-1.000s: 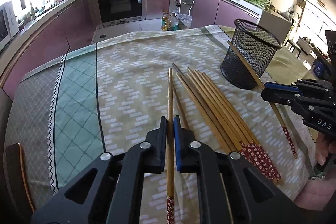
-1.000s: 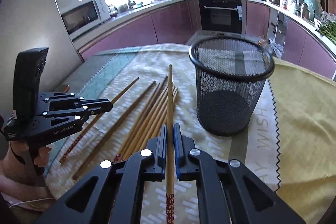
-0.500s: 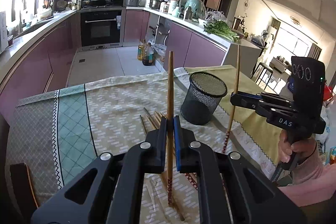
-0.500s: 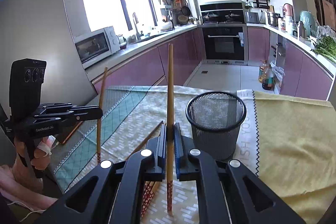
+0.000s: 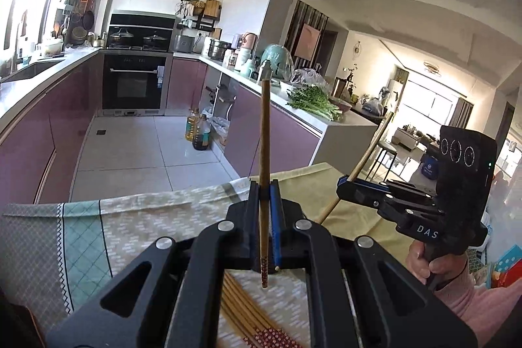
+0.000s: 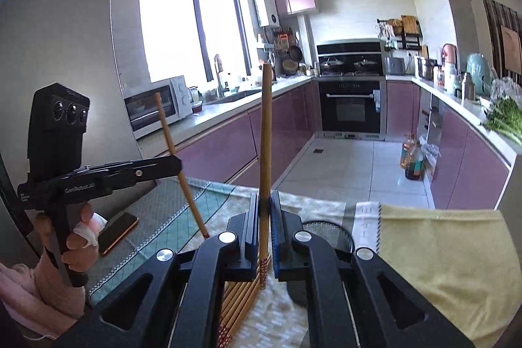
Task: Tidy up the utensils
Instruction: 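Lift the chopstick upright and carry it over the black mesh cup, then drop the chopstick into the mesh cup and open the right gripper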
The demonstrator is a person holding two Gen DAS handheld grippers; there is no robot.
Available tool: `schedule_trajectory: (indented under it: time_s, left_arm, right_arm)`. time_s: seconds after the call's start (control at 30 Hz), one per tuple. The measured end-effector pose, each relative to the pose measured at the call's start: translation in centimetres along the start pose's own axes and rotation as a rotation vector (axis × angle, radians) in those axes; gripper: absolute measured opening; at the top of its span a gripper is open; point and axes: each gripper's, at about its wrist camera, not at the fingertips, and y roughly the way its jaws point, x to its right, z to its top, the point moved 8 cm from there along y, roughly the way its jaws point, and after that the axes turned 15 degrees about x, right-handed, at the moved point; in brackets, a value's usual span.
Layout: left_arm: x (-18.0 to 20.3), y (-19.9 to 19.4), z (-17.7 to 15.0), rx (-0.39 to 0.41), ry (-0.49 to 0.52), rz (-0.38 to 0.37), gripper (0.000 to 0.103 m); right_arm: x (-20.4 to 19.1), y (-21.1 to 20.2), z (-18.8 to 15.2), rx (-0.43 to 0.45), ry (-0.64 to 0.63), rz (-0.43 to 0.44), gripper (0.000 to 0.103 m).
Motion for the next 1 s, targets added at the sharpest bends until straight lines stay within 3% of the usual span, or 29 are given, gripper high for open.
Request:
schedule_trajectory:
  time_s: [0.23, 0.37, 0.73, 1.0]
  left_arm:
    - [2.5, 2.9, 3.2, 0.051, 0.012, -0.038, 0.007]
    - [3.6, 4.9, 3.3, 0.05, 0.023, -0.05, 0.007]
    - [3.0, 10.3, -4.3, -0.15, 0.049, -0.014, 0.007]
    - [0.6, 12.1, -6.6, -0.192, 0.052, -0.001, 0.008]
  right_arm:
    - [1.6, -0.1, 3.6, 0.071, -0.031, -0.038, 0.006]
    - [3.0, 0.8, 3.9, 0.072, -0.046, -0.066, 0.006]
    - [5.2, 4.1, -2.0, -0.14, -0.019, -0.095, 0.006]
    - [5.4, 6.2, -5.4, -0.27, 0.001, -0.097, 0.006]
